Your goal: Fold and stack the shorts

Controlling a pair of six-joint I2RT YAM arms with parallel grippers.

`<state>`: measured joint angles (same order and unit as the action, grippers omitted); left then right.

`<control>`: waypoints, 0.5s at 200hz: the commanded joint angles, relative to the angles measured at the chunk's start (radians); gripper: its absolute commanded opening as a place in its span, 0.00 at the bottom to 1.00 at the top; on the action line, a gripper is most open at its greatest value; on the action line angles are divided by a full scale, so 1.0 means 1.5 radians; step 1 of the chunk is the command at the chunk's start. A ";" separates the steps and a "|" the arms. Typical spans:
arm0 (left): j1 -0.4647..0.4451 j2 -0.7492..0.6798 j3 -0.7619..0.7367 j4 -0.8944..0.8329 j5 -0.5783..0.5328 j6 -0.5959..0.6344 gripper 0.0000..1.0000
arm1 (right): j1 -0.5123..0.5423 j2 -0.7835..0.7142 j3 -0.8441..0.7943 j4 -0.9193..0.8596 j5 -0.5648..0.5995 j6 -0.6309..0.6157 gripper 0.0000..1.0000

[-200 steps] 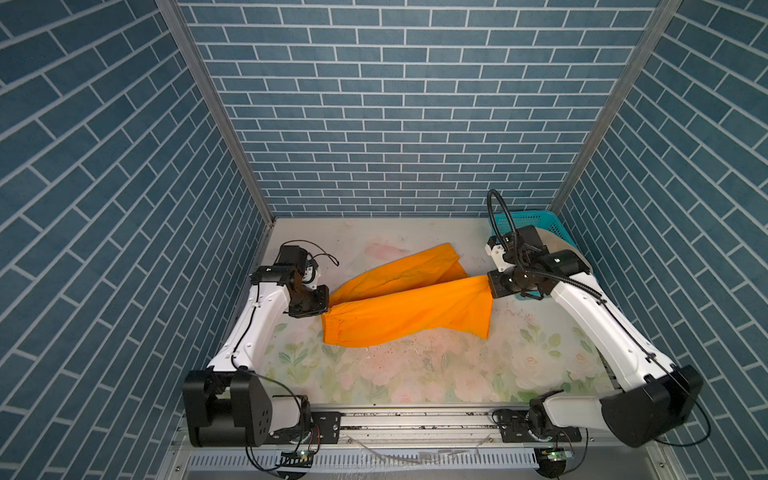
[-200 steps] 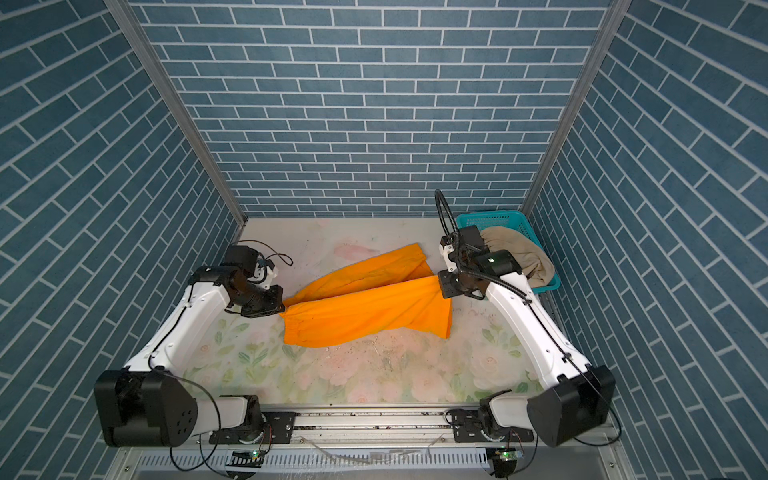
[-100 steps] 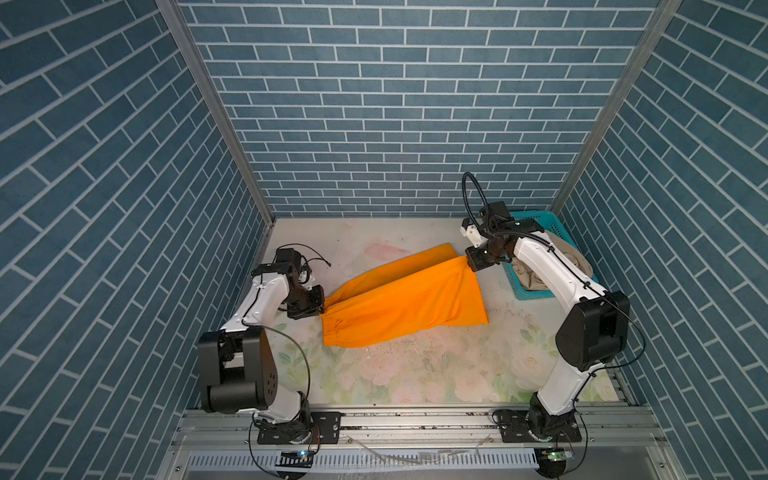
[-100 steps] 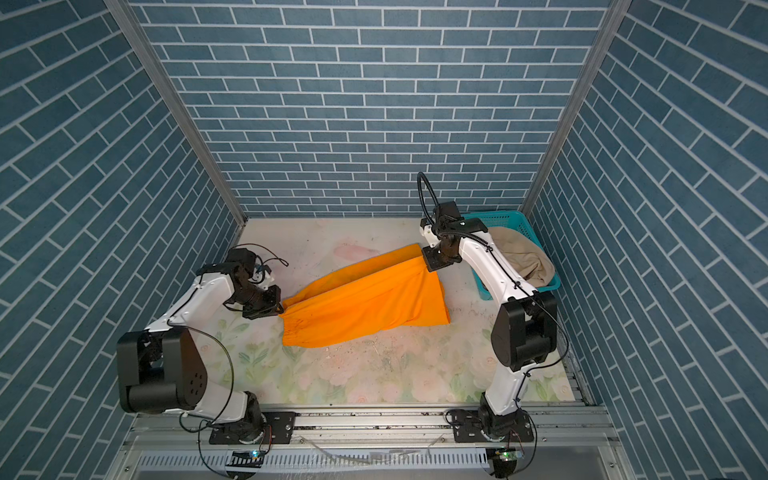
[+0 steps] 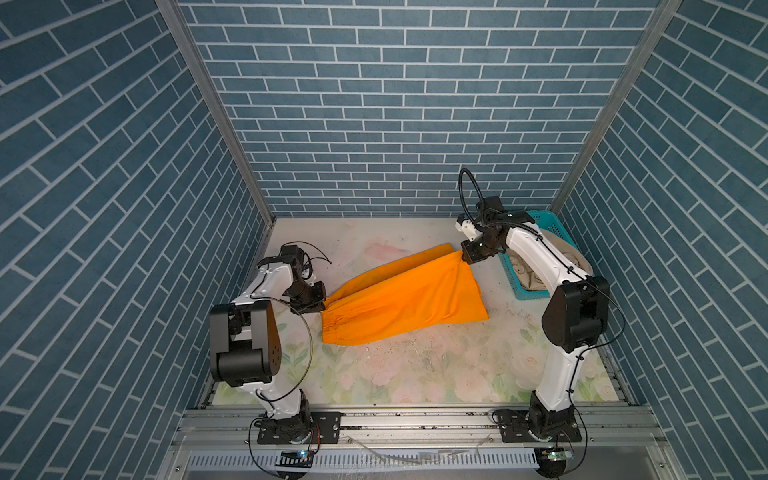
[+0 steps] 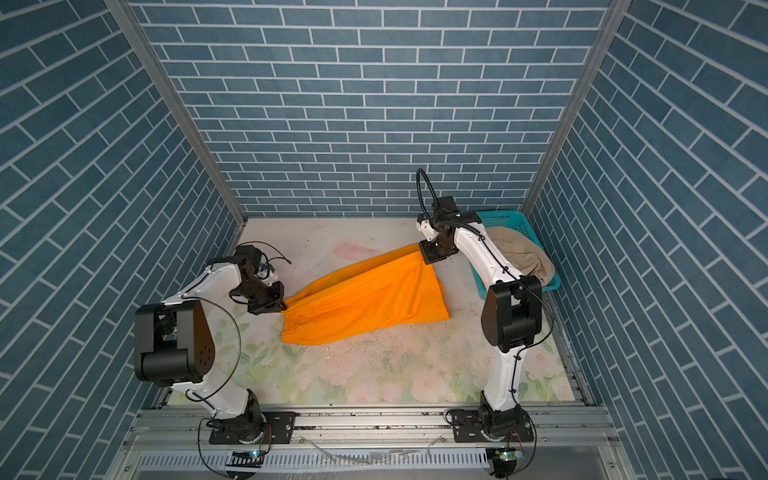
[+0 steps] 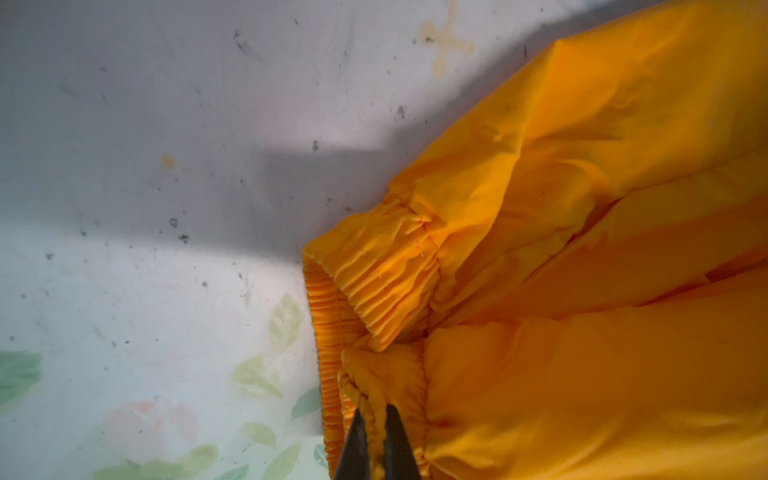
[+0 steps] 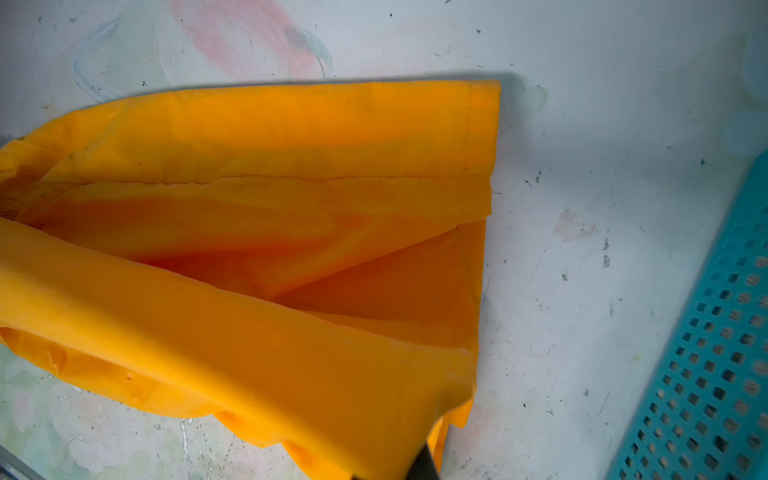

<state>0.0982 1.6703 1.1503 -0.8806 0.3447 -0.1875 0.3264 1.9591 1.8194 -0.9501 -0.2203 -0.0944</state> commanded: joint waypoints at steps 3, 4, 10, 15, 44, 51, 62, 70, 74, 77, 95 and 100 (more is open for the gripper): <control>0.016 0.013 0.016 -0.005 -0.072 -0.012 0.00 | -0.031 0.025 0.036 0.006 0.020 -0.020 0.00; 0.016 0.012 0.016 -0.004 -0.072 -0.012 0.00 | -0.031 0.026 0.036 0.006 0.020 -0.020 0.00; 0.016 0.012 0.018 0.000 -0.075 -0.015 0.00 | -0.032 0.032 0.043 0.006 0.016 -0.020 0.00; 0.016 0.010 0.021 0.003 -0.079 -0.018 0.00 | -0.032 0.036 0.048 0.007 0.012 -0.020 0.00; 0.017 0.007 0.057 0.011 -0.079 -0.027 0.21 | -0.033 0.060 0.082 0.009 -0.025 -0.018 0.00; 0.017 0.009 0.070 0.011 -0.074 -0.027 0.26 | -0.032 0.066 0.087 0.013 -0.030 -0.017 0.00; 0.017 0.015 0.089 0.005 -0.072 -0.027 0.53 | -0.033 0.072 0.094 0.022 -0.040 -0.012 0.00; 0.017 0.017 0.102 0.000 -0.076 -0.027 0.69 | -0.032 0.077 0.099 0.027 -0.049 -0.009 0.04; 0.017 0.015 0.107 -0.002 -0.079 -0.027 0.72 | -0.032 0.078 0.101 0.029 -0.053 -0.007 0.07; 0.017 0.014 0.111 -0.004 -0.082 -0.027 0.75 | -0.032 0.080 0.104 0.031 -0.055 -0.004 0.08; 0.017 -0.015 0.124 -0.008 -0.099 -0.033 1.00 | -0.031 0.084 0.112 0.047 -0.074 0.006 0.19; 0.017 -0.027 0.127 -0.009 -0.103 -0.036 1.00 | -0.031 0.084 0.111 0.055 -0.079 0.010 0.25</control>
<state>0.1196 1.6775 1.3113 -0.8608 0.2428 -0.2344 0.2836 2.0628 1.9594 -0.9123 -0.2890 -0.0872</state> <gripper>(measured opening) 0.948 0.150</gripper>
